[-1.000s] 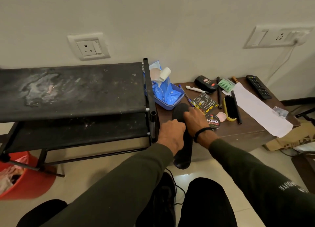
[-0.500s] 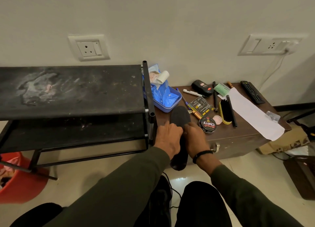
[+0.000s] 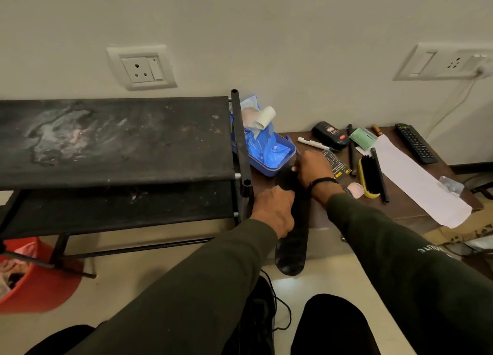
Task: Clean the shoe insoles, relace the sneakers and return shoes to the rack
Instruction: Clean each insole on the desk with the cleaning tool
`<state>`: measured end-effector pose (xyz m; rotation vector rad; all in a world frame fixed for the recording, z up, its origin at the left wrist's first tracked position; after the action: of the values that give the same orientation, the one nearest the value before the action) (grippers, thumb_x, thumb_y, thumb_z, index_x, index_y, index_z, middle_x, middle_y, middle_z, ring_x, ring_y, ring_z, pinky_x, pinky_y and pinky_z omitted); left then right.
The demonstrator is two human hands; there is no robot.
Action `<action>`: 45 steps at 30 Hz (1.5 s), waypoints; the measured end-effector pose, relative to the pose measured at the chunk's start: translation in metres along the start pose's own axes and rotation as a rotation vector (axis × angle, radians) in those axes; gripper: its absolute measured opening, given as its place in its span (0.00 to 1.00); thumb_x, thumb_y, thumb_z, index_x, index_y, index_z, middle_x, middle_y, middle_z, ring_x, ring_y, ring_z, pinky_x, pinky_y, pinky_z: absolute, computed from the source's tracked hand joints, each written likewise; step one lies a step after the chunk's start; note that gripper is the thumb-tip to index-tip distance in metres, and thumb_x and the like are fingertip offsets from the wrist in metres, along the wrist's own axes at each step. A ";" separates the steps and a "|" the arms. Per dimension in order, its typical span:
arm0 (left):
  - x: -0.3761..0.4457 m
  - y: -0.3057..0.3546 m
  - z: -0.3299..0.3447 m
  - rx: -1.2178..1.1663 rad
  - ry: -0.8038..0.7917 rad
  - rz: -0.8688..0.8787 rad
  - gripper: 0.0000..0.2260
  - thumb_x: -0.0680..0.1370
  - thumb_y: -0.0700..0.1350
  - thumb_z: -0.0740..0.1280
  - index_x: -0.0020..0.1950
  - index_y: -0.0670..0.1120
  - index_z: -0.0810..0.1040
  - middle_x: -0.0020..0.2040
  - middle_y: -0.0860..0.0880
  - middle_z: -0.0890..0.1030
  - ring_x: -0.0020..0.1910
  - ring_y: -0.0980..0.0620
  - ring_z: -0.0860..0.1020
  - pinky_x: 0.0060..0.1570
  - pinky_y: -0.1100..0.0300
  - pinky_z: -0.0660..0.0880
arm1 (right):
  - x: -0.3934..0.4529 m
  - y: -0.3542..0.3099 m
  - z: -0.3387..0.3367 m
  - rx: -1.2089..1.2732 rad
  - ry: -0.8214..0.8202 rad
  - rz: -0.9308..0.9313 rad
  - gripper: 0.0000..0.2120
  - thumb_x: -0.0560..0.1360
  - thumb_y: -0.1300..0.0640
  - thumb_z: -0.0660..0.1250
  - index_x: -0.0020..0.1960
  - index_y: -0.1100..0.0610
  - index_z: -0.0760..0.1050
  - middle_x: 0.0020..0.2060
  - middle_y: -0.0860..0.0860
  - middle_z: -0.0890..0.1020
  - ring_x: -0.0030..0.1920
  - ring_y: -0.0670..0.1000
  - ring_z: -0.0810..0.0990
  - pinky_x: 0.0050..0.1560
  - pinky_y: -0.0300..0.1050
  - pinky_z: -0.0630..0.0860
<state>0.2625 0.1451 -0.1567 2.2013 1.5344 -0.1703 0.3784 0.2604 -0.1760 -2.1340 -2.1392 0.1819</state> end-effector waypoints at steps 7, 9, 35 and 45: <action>0.004 -0.007 0.000 0.005 -0.109 0.017 0.25 0.79 0.44 0.70 0.75 0.52 0.70 0.69 0.43 0.74 0.66 0.41 0.75 0.63 0.48 0.75 | 0.004 -0.011 0.007 0.041 0.065 -0.008 0.09 0.80 0.59 0.64 0.56 0.61 0.79 0.52 0.61 0.81 0.53 0.62 0.78 0.51 0.52 0.76; 0.005 -0.005 0.001 0.040 -0.098 0.017 0.21 0.79 0.43 0.66 0.72 0.51 0.73 0.67 0.43 0.76 0.64 0.41 0.76 0.62 0.48 0.76 | -0.020 -0.015 0.010 0.086 0.131 -0.042 0.09 0.79 0.61 0.66 0.57 0.62 0.78 0.53 0.62 0.78 0.54 0.62 0.76 0.50 0.52 0.74; -0.006 -0.008 0.013 0.042 -0.054 0.010 0.21 0.79 0.42 0.66 0.73 0.50 0.71 0.66 0.44 0.76 0.63 0.41 0.76 0.62 0.46 0.75 | -0.082 -0.018 0.007 0.038 -0.023 -0.160 0.09 0.77 0.60 0.70 0.56 0.56 0.83 0.52 0.56 0.79 0.52 0.56 0.78 0.53 0.47 0.77; -0.011 -0.021 0.038 -0.199 0.132 -0.082 0.28 0.78 0.39 0.67 0.76 0.55 0.68 0.72 0.45 0.63 0.64 0.39 0.75 0.63 0.45 0.75 | -0.145 0.001 0.013 0.203 0.039 0.022 0.10 0.77 0.61 0.71 0.58 0.56 0.84 0.56 0.55 0.81 0.56 0.56 0.79 0.53 0.42 0.72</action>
<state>0.2447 0.1256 -0.1930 2.0302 1.6367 0.1013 0.3778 0.1157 -0.1888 -2.0296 -1.9831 0.3413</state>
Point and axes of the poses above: each hand's wrist, its own x-axis towards the middle knuckle, its own z-axis out of the palm, y = z × x, the point moved 7 cm from there along x, towards the middle knuckle
